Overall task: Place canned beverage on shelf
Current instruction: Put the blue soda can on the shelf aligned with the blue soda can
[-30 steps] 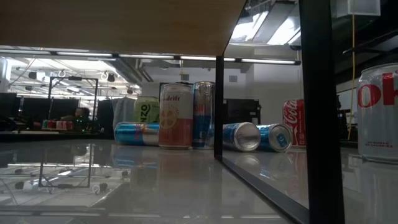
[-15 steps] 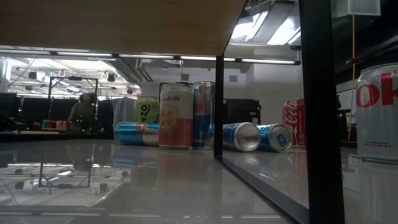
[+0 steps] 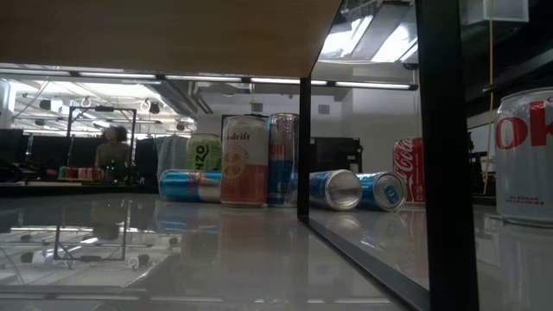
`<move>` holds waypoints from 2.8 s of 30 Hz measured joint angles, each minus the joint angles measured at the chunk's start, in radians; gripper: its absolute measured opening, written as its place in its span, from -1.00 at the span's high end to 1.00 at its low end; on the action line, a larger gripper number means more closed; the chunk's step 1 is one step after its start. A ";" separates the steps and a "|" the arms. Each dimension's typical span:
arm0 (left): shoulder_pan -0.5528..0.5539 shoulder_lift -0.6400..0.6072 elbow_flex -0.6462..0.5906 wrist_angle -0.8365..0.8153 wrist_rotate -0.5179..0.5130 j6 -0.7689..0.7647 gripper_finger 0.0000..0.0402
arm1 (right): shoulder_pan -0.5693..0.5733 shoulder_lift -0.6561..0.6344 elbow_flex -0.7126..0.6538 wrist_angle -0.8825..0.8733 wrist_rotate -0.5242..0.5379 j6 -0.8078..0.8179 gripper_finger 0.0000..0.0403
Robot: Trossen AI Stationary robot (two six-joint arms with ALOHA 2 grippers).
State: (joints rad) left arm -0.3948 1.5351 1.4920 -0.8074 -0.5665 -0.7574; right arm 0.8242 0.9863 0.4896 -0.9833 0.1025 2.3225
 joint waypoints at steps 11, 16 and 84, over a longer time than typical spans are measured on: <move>0.000 0.000 0.000 0.000 0.000 0.000 -0.47 | 0.000 0.000 0.001 -0.005 -0.036 -0.008 -0.26; 0.000 0.000 0.000 0.000 0.000 0.000 -0.47 | 0.000 0.000 0.002 -0.009 -0.035 -0.009 -0.09; -0.059 0.000 0.000 0.000 0.012 0.006 -0.47 | 0.000 -0.009 0.469 -0.208 0.400 -0.393 -0.06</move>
State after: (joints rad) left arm -0.4538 1.5349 1.4921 -0.8074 -0.5541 -0.7509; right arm 0.8244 0.9775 0.9585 -1.1910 0.5021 1.9291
